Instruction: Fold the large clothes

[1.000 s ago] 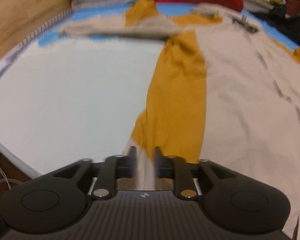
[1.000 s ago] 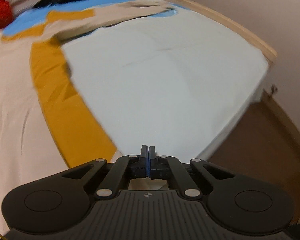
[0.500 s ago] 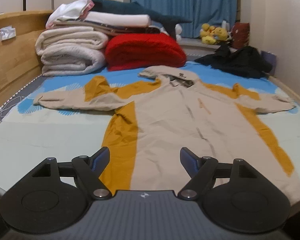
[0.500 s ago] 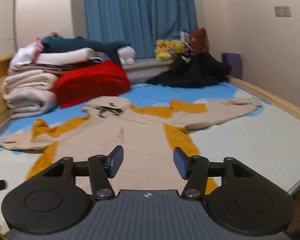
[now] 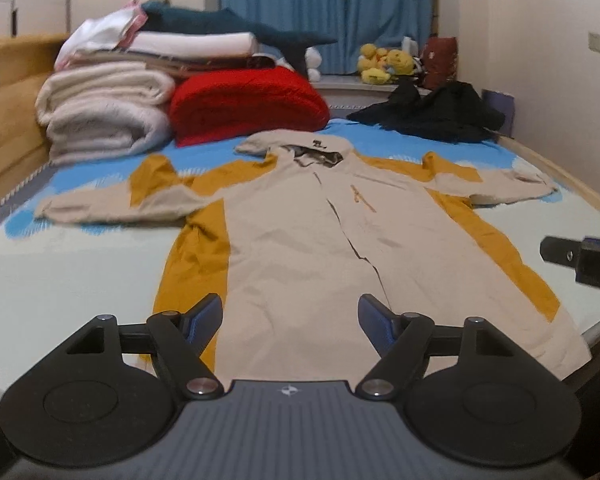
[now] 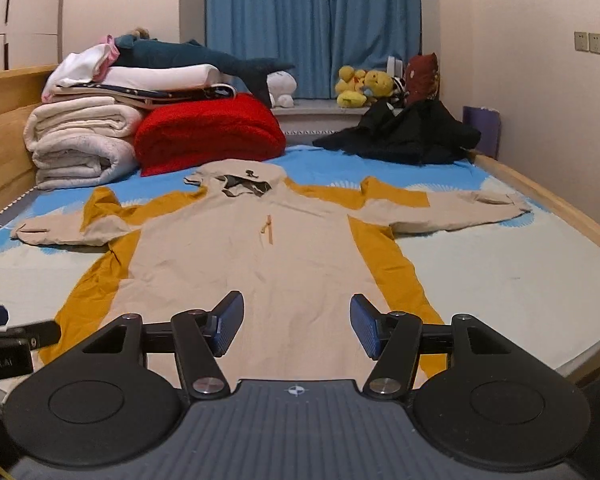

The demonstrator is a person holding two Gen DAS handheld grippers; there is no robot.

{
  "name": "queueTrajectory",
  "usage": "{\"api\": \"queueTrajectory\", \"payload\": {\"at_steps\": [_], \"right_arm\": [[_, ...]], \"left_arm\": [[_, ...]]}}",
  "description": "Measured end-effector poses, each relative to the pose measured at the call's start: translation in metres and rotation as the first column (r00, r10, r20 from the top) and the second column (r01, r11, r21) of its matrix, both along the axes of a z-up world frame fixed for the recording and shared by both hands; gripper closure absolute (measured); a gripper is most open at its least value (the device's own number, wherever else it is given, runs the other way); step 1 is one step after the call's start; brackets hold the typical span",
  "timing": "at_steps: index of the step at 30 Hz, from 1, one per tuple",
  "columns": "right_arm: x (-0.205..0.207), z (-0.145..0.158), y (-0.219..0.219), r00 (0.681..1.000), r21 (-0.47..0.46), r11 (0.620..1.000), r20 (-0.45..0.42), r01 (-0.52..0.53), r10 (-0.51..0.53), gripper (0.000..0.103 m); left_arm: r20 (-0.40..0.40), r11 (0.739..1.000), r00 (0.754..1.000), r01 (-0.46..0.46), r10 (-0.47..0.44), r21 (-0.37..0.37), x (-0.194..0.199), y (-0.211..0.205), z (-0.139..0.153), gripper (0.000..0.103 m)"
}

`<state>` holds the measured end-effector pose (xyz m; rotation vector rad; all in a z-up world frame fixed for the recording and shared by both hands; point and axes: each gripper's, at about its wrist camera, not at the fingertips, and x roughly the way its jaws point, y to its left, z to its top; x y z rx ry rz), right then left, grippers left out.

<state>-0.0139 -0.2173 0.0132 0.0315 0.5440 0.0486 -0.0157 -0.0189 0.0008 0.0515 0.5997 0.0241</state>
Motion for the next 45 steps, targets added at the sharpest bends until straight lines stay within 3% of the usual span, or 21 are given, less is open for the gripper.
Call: {"api": "queueTrajectory", "payload": {"at_steps": [9,17,24,29,34,45], "right_arm": [[0.017,-0.004,0.002,0.992,-0.036,0.994,0.073,0.104,-0.102,0.042],[0.018,0.007,-0.003,0.962,-0.056,0.987,0.24,0.15,-0.133,0.042],[0.031,-0.019,0.01,0.999,-0.081,0.996,0.047,0.029,-0.025,0.04],[0.034,-0.034,0.029,0.997,-0.117,0.992,-0.062,-0.055,0.048,0.04],[0.04,-0.046,0.036,0.985,-0.113,0.992,-0.172,-0.049,0.029,0.04],[0.043,-0.053,0.02,0.973,-0.08,0.996,-0.229,-0.035,0.016,0.039]], "left_arm": [[-0.021,1.0,1.0,-0.004,0.003,-0.031,0.013,0.014,-0.005,0.023],[-0.012,0.999,1.0,-0.005,0.005,-0.032,0.014,0.014,-0.005,0.023],[-0.034,0.999,0.999,-0.02,0.019,-0.035,0.017,0.016,-0.007,0.022],[-0.06,0.998,0.997,-0.051,0.049,-0.034,0.021,0.021,-0.011,0.022],[-0.093,0.996,0.993,-0.074,0.069,-0.051,0.026,0.025,-0.018,0.022],[-0.113,0.996,0.992,-0.067,0.06,-0.059,0.031,0.016,-0.028,0.021]]}}
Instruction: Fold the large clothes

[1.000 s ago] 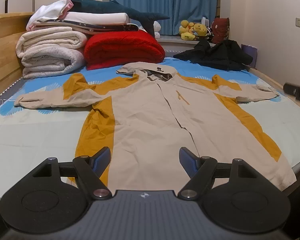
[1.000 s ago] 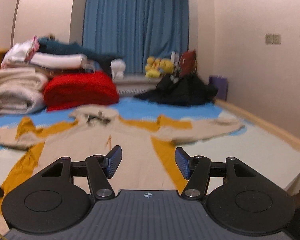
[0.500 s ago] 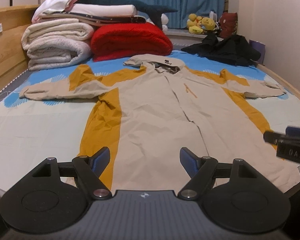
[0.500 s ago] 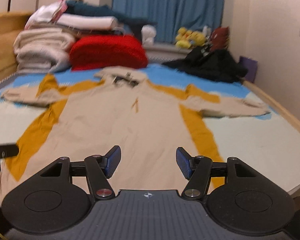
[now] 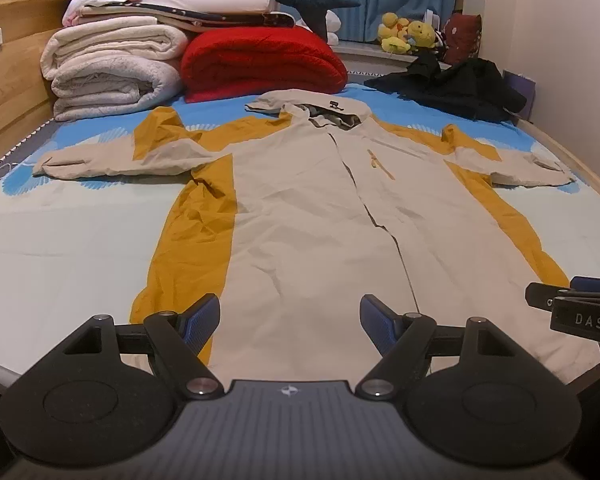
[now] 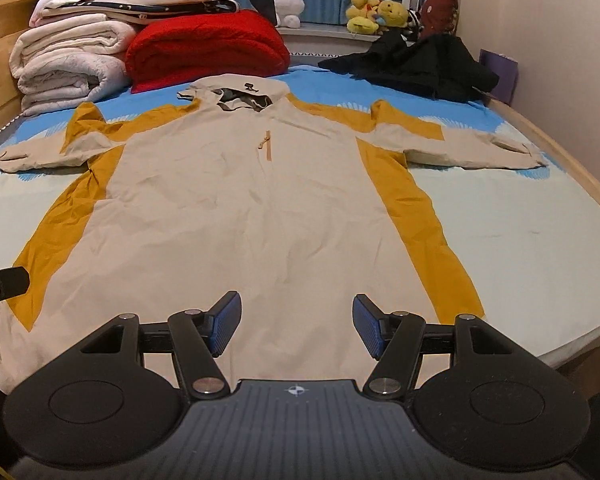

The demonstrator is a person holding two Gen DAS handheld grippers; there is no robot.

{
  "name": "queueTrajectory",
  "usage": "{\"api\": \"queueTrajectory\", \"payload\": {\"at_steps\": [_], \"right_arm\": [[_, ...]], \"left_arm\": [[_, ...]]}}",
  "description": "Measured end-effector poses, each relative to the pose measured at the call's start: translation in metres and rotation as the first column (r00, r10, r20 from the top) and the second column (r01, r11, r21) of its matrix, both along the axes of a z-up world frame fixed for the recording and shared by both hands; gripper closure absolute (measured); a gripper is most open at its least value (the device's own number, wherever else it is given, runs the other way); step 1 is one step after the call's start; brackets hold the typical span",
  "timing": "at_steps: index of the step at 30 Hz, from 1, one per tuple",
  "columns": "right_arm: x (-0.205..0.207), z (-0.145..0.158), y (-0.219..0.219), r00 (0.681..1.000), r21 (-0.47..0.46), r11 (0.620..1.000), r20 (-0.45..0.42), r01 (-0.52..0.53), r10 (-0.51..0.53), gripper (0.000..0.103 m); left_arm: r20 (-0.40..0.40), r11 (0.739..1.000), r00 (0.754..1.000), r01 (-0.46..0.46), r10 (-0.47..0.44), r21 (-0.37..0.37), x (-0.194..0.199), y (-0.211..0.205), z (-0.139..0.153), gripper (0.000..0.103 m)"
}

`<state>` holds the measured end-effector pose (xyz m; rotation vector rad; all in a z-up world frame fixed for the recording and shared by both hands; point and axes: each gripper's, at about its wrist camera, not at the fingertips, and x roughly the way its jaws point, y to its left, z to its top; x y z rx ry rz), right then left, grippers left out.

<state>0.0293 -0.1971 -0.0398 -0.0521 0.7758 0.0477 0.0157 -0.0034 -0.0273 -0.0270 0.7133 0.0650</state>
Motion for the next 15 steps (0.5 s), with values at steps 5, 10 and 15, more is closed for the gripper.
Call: {"api": "queueTrajectory", "payload": {"at_steps": [5,10,15], "right_arm": [[0.0028,0.0021,-0.0036,1.0,0.008,1.0,-0.001,-0.009,0.009,0.039],[0.0034,0.0025,-0.0022,1.0,0.009,1.0,-0.001,-0.009,0.009,0.039],[0.0044,0.0023,-0.0012,1.0,0.008,1.0,-0.004,-0.01,0.01,0.039]], "left_arm": [[0.004,1.0,1.0,0.0,0.0,-0.001,0.0005,-0.0014,-0.0006,0.021],[0.002,1.0,1.0,-0.002,0.002,-0.002,-0.0001,-0.0005,-0.0011,0.021],[0.005,1.0,1.0,-0.003,0.003,-0.004,0.0003,-0.0001,-0.0015,0.021]]}}
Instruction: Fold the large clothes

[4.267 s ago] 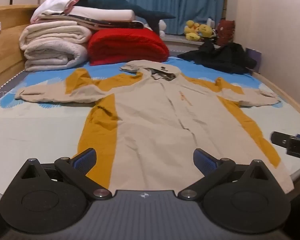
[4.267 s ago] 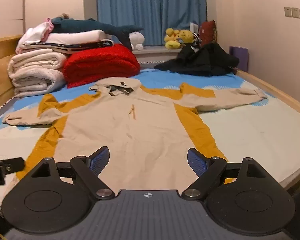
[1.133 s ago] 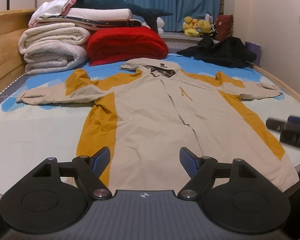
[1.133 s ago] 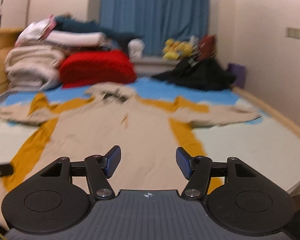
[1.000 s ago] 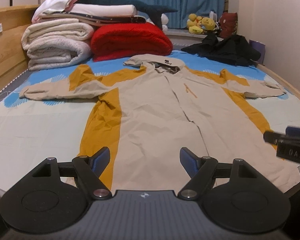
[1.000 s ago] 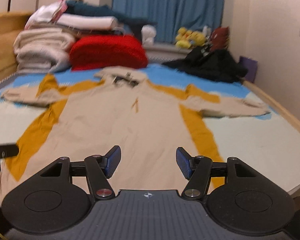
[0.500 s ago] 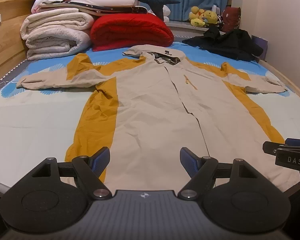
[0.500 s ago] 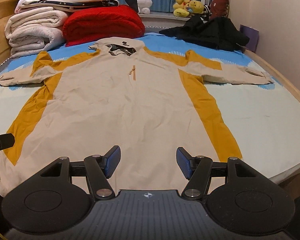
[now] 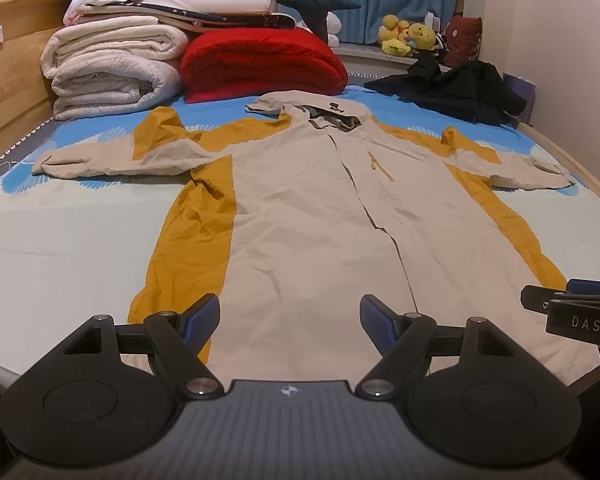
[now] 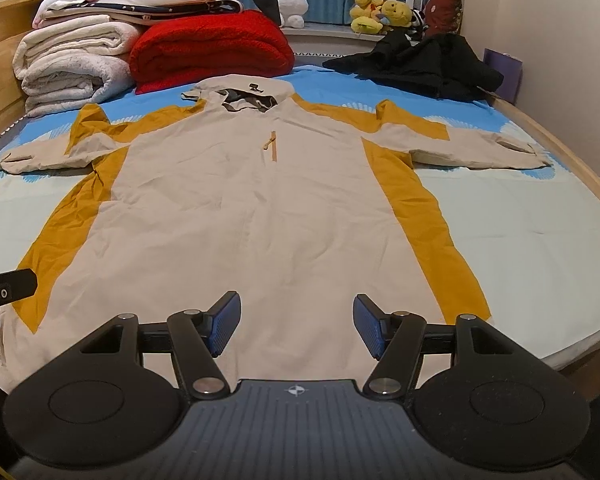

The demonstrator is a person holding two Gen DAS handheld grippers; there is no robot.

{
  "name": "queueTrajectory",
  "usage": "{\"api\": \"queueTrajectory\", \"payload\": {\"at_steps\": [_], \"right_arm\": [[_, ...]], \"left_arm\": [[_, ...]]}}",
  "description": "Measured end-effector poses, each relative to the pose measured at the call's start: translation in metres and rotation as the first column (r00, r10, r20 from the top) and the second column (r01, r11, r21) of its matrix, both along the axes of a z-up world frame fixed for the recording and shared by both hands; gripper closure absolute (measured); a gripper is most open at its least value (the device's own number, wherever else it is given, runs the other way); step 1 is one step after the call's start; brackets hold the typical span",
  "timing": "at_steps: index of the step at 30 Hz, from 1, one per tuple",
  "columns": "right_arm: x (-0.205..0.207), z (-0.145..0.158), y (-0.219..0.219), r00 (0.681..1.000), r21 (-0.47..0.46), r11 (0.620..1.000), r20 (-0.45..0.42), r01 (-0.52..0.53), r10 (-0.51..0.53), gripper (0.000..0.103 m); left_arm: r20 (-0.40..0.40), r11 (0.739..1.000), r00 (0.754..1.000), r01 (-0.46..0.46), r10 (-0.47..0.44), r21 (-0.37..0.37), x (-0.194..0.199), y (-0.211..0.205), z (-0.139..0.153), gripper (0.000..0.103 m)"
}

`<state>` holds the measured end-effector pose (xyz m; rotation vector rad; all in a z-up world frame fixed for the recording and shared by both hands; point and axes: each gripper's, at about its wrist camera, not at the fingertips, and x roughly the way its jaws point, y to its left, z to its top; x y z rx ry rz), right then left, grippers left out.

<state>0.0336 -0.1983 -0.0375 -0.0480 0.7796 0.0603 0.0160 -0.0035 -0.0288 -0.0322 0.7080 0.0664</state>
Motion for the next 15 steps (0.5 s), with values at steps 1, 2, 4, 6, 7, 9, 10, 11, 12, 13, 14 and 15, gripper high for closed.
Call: {"api": "queueTrajectory", "payload": {"at_steps": [1,2,4,6,7,9,10,11,12,13,14,15], "right_arm": [[0.0002,0.0001,-0.0002,1.0,0.001,1.0,0.0,0.0,0.0,0.039],[0.0003,0.0,-0.0002,1.0,0.001,1.0,-0.001,0.0,0.0,0.039],[0.0006,-0.0006,-0.0001,1.0,0.0,1.0,-0.002,-0.001,0.001,0.039],[0.0011,-0.0013,0.0001,1.0,0.002,1.0,-0.005,0.0,0.0,0.039],[0.0018,-0.0016,0.0016,1.0,0.002,1.0,-0.007,0.001,0.0,0.039],[0.0029,-0.0018,0.0013,1.0,0.001,1.0,-0.008,-0.001,0.001,0.039],[0.003,-0.0019,0.002,1.0,0.002,1.0,-0.008,-0.001,0.001,0.039],[0.003,-0.002,0.0024,1.0,0.001,1.0,-0.009,0.0,0.0,0.039],[0.0033,-0.0022,0.0025,1.0,0.002,1.0,-0.009,-0.001,0.001,0.039],[0.0036,-0.0023,0.0027,1.0,0.002,1.0,-0.01,-0.001,0.001,0.039],[0.0037,-0.0024,0.003,1.0,0.002,1.0,-0.01,-0.002,0.002,0.039],[0.0042,-0.0025,0.0033,1.0,0.002,1.0,-0.01,-0.003,0.003,0.039]], "left_arm": [[0.001,1.0,1.0,-0.001,0.001,-0.002,0.0,0.0001,0.0001,0.021],[0.003,1.0,1.0,0.0,0.0,-0.004,0.0,0.0,0.0002,0.022],[0.005,1.0,1.0,0.005,-0.005,-0.005,-0.0004,-0.0006,0.0009,0.022],[0.008,1.0,1.0,0.011,-0.011,-0.004,0.0,-0.0019,0.0013,0.022],[0.009,1.0,1.0,0.013,-0.013,-0.004,0.0002,-0.0023,0.0013,0.022],[0.011,1.0,1.0,0.016,-0.015,-0.006,0.0006,-0.0022,0.001,0.022],[0.011,1.0,1.0,0.016,-0.016,-0.008,0.0008,-0.0025,0.0011,0.022],[0.011,1.0,1.0,0.017,-0.016,-0.009,0.001,-0.0025,0.0013,0.022],[0.011,1.0,1.0,0.017,-0.017,-0.011,0.0014,-0.0027,0.0015,0.022],[0.012,1.0,1.0,0.019,-0.019,-0.012,0.0016,-0.003,0.0016,0.022],[0.012,1.0,1.0,0.021,-0.021,-0.012,0.0019,-0.0034,0.0017,0.022],[0.013,1.0,1.0,0.023,-0.022,-0.011,0.0023,-0.0041,0.0017,0.022]]}}
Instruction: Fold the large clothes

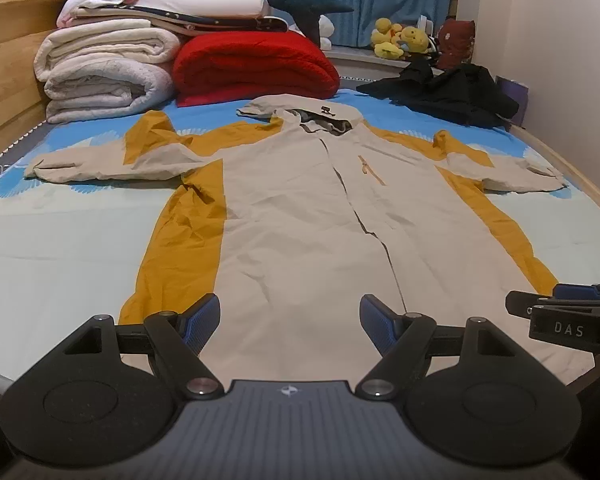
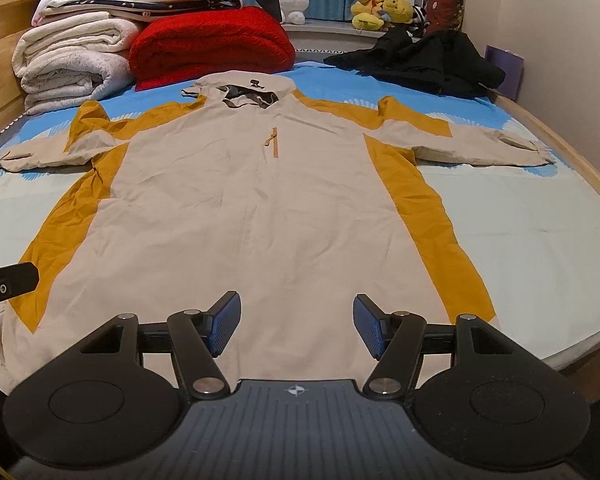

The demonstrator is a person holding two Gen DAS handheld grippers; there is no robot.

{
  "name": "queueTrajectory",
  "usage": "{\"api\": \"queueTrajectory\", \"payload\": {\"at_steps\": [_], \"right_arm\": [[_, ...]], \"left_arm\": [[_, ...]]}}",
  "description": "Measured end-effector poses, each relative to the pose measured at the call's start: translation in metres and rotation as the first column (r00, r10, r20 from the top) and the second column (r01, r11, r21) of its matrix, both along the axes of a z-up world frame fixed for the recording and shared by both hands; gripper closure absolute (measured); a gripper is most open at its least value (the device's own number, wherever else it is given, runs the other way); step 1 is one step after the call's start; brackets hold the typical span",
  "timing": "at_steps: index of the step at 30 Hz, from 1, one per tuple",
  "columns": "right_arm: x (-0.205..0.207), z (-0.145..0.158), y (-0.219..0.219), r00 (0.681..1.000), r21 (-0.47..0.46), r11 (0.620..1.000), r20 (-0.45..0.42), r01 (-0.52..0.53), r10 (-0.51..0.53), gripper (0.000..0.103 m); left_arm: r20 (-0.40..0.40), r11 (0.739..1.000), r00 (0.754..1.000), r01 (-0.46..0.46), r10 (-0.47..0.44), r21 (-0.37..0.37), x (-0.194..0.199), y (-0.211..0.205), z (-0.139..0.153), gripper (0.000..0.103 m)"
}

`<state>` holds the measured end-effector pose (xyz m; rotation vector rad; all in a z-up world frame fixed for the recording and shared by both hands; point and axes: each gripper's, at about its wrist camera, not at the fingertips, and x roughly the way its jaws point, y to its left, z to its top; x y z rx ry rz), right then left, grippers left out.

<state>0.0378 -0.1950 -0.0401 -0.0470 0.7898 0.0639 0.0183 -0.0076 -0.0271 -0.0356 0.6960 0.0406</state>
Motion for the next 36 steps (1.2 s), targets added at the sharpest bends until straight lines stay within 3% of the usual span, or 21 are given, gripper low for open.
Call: {"api": "queueTrajectory", "payload": {"at_steps": [4,14,21,25,28,32,34,36], "right_arm": [[0.002,-0.001,0.002,1.0,0.001,1.0,-0.004,-0.001,0.001,0.039],[0.004,0.005,-0.004,1.0,0.04,0.999,0.02,0.018,-0.018,0.04],[0.001,0.032,-0.016,0.986,0.152,0.987,0.154,0.044,-0.067,0.04],[0.016,0.057,-0.018,0.972,0.127,0.991,0.224,0.036,-0.064,0.04],[0.046,0.073,-0.013,0.965,0.099,0.995,0.26,0.002,-0.028,0.04],[0.098,0.089,0.005,0.961,0.104,0.992,0.275,-0.067,0.036,0.04],[0.124,0.095,0.019,0.956,0.104,0.989,0.287,-0.101,0.068,0.04],[0.149,0.098,0.033,0.949,0.102,0.986,0.301,-0.13,0.094,0.04]], "left_arm": [[0.004,1.0,1.0,0.007,-0.007,-0.003,0.001,-0.001,0.0,0.023],[0.091,0.999,0.995,0.027,-0.03,0.041,0.02,0.007,0.024,0.038],[0.224,0.999,0.974,-0.047,0.041,0.022,0.107,0.04,0.076,0.038],[0.234,0.996,0.97,-0.08,0.071,0.027,0.169,0.071,0.098,0.038],[0.234,0.993,0.966,-0.117,0.109,0.02,0.21,0.101,0.104,0.038],[0.233,0.985,0.959,-0.171,0.16,0.025,0.235,0.142,0.082,0.038],[0.185,0.977,0.961,-0.211,0.205,0.015,0.246,0.16,0.063,0.046],[0.144,0.972,0.963,-0.235,0.23,0.018,0.259,0.176,0.048,0.074]]}}
